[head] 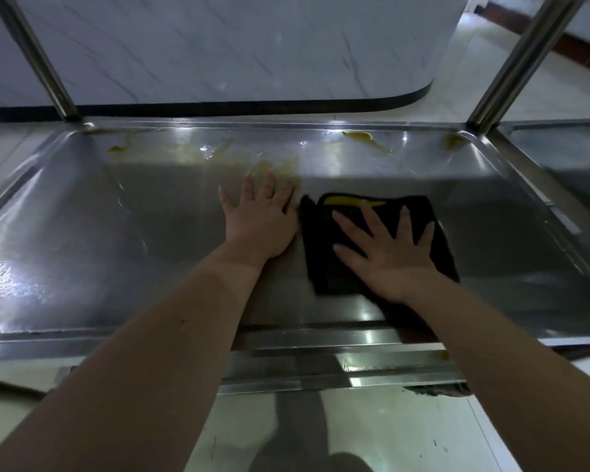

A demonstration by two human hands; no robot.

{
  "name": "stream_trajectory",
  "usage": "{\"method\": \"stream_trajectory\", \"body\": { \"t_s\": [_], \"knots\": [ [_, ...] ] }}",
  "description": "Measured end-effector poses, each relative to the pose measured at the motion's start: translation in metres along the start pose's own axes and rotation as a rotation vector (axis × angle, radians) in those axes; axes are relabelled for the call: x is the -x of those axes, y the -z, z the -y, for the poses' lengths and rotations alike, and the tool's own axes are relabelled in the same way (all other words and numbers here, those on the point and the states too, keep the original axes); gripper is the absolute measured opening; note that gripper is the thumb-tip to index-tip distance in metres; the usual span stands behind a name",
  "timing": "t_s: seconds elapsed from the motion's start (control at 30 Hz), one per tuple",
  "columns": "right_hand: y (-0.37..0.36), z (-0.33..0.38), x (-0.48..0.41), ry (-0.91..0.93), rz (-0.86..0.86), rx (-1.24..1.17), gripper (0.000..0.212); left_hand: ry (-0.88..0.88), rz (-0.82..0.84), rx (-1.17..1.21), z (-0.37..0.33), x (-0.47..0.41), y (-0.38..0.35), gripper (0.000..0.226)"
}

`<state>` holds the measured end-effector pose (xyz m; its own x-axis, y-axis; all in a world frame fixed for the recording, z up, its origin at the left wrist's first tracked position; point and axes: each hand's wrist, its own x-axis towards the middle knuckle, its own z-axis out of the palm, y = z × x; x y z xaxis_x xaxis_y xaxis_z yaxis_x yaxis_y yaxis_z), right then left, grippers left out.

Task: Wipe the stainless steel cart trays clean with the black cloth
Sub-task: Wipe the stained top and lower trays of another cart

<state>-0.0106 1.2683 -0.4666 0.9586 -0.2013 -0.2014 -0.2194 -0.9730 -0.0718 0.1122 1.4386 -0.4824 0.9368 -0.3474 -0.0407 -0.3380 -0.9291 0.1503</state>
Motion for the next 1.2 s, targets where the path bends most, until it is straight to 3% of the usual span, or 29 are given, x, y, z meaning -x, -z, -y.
{"method": "stream_trajectory", "body": {
  "t_s": [0.17,0.33,0.5,0.77,0.9,1.07,1.2],
  "knots": [
    [0.016,0.019,-0.109,-0.034,-0.075,0.002,0.059,0.021,-0.006,0.002,0.001,0.001,-0.001,0.055],
    [0.021,0.034,-0.148,-0.030,-0.103,-0.009,0.059,0.042,-0.022,0.004,0.000,0.003,-0.004,0.059],
    [0.015,0.025,-0.110,0.011,-0.092,0.009,0.057,0.039,-0.008,0.016,0.000,0.003,-0.002,0.059],
    [-0.005,0.007,0.023,0.058,0.007,-0.003,0.057,-0.013,0.057,0.021,0.006,0.007,0.009,0.058],
    [-0.011,0.019,0.083,0.151,0.065,0.051,0.064,-0.045,0.110,-0.026,0.039,0.011,0.021,0.055],
    [-0.010,0.050,0.078,0.180,0.090,0.056,0.058,0.180,0.081,-0.068,0.144,0.016,0.036,0.052],
    [-0.005,0.095,0.023,0.233,0.045,0.026,0.054,0.164,0.048,-0.071,0.178,0.026,0.033,0.051]
  ]
}}
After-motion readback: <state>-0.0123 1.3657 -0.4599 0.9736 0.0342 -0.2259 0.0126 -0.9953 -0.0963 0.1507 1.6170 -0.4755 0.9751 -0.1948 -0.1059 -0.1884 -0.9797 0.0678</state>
